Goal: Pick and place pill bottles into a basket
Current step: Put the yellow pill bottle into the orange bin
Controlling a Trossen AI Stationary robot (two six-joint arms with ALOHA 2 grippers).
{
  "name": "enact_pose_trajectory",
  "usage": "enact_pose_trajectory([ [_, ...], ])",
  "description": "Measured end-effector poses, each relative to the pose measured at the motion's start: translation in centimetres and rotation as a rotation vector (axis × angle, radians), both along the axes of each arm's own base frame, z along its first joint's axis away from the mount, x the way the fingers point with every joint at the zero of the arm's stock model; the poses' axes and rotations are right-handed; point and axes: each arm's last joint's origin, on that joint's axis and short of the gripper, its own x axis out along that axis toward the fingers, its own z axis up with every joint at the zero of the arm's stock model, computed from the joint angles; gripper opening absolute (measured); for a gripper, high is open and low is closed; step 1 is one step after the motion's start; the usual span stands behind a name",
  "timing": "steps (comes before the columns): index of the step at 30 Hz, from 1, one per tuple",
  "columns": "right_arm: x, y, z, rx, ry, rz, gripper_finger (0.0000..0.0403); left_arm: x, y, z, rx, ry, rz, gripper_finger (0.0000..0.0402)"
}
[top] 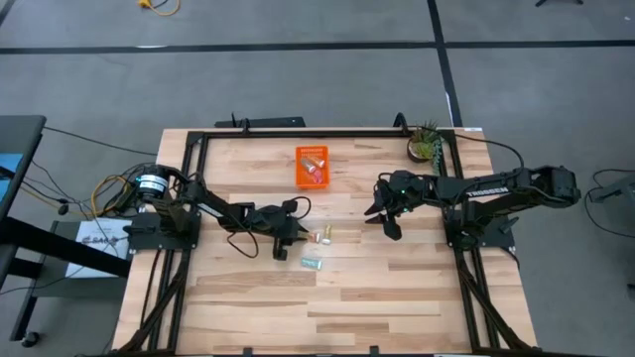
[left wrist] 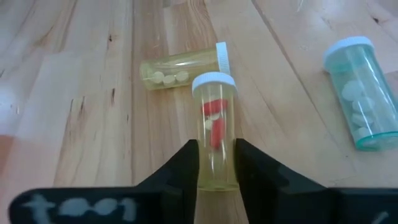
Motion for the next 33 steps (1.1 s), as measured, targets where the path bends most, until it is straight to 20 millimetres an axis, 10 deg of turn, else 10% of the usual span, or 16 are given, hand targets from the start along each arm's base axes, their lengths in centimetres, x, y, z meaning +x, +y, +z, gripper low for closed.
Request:
enact_pose_trajectory([
  [18,0.0,0.0,0.0,-0.001,0.006,0.002,0.0118,0.6,0.3,0.9,0.161,-0.028,0.044,0.0087],
  [33,0.0,0.0,0.0,-0.015,0.000,0.010,0.0118,-1.4,3.5,7.8,0.303,-0.137,0.248,0.0087],
])
